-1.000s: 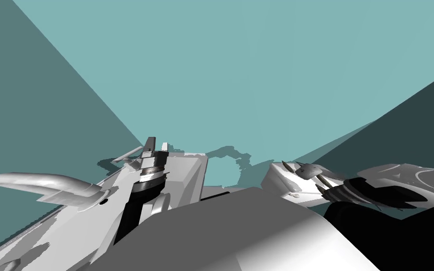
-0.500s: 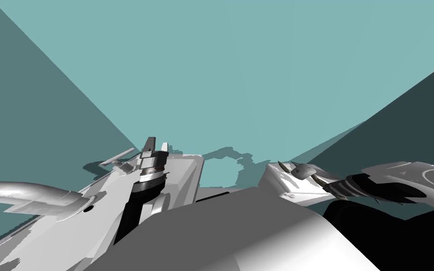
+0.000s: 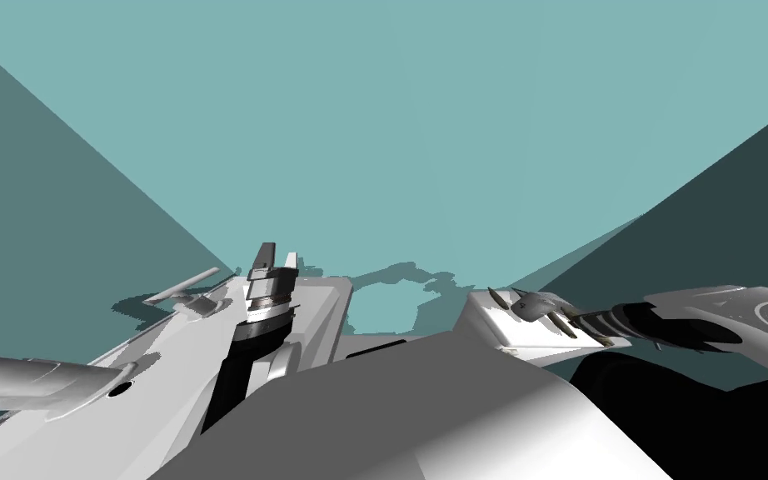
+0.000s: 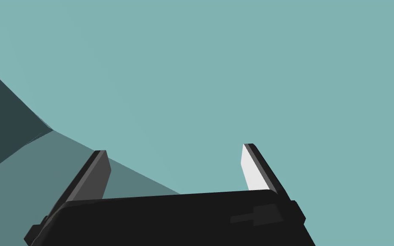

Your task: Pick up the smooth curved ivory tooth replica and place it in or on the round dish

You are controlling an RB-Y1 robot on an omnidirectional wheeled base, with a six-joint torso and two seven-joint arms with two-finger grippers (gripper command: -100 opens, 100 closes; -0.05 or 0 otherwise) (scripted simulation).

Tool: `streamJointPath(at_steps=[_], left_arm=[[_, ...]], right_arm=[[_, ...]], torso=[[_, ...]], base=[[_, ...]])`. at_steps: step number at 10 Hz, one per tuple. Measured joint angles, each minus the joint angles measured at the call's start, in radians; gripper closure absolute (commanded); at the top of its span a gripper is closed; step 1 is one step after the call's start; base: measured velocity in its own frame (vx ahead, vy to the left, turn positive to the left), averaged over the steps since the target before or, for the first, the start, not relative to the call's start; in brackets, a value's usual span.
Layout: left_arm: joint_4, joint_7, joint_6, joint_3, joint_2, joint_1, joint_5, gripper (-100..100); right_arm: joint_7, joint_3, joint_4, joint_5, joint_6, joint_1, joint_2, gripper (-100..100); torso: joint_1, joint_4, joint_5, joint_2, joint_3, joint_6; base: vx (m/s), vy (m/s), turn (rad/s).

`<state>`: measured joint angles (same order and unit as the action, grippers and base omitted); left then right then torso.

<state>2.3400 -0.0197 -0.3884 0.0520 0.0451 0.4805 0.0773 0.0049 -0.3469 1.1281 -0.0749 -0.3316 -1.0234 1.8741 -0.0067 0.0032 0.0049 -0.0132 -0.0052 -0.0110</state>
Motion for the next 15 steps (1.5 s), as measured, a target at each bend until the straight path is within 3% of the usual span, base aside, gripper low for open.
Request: streamJointPath(at_steps=[1,2,5,7,8,9,11,13,14,15], left_arm=[[0.000,0.000,0.000,0.000,0.000,0.000,0.000,0],[0.000,0.000,0.000,0.000,0.000,0.000,0.000,0],[0.000,0.000,0.000,0.000,0.000,0.000,0.000,0],[0.000,0.000,0.000,0.000,0.000,0.000,0.000,0],[0.000,0.000,0.000,0.000,0.000,0.000,0.000,0],[0.000,0.000,0.000,0.000,0.000,0.000,0.000,0],[0.000,0.000,0.000,0.000,0.000,0.000,0.000,0],[0.000,0.000,0.000,0.000,0.000,0.000,0.000,0],[0.000,0.000,0.000,0.000,0.000,0.000,0.000,0],[0.000,0.000,0.000,0.000,0.000,0.000,0.000,0]], right_arm=[[-0.013,-0.004,-0.004,0.024,0.005,0.017,-0.010,100],[-0.045,-0.019,-0.018,0.067,0.010,0.060,-0.028,100],[-0.024,0.007,-0.044,0.007,0.051,0.076,-0.051,100],[-0.027,0.006,-0.063,0.007,0.072,0.107,-0.069,100],[-0.041,-0.014,-0.084,0.023,0.076,0.150,-0.083,100],[-0.047,-0.010,-0.090,0.012,0.095,0.168,-0.092,100],[-0.034,0.024,-0.101,-0.025,0.124,0.163,-0.101,100],[-0.044,0.008,-0.115,-0.015,0.127,0.193,-0.112,100],[-0.044,0.008,-0.116,-0.015,0.127,0.194,-0.112,-100],[-0.044,0.008,-0.116,-0.015,0.127,0.194,-0.112,-100]], torso=[[0.003,0.000,0.000,0.001,0.000,0.000],[0.002,0.000,0.001,0.001,0.001,0.000],[-0.004,0.000,0.000,-0.001,-0.001,0.001],[-0.001,0.001,0.000,0.001,0.001,0.002],[-0.001,0.001,0.000,0.001,0.001,0.002],[-0.002,0.001,0.000,0.001,0.001,0.002],[-0.003,0.001,-0.001,0.001,0.001,0.002],[0.003,0.002,0.000,0.003,0.002,0.003],[0.005,0.002,0.000,0.003,0.002,0.002],[0.005,0.002,0.001,0.004,0.003,0.002]], base=[[0.009,-0.036,-0.032],[0.016,-0.040,-0.014],[0.046,-0.111,-0.040],[0.015,-0.071,-0.026],[0.040,-0.103,-0.056],[0.052,-0.133,-0.049],[0.021,-0.069,-0.003],[0.006,-0.014,-0.008],[0.000,0.000,0.000],[0.000,0.000,0.000]])
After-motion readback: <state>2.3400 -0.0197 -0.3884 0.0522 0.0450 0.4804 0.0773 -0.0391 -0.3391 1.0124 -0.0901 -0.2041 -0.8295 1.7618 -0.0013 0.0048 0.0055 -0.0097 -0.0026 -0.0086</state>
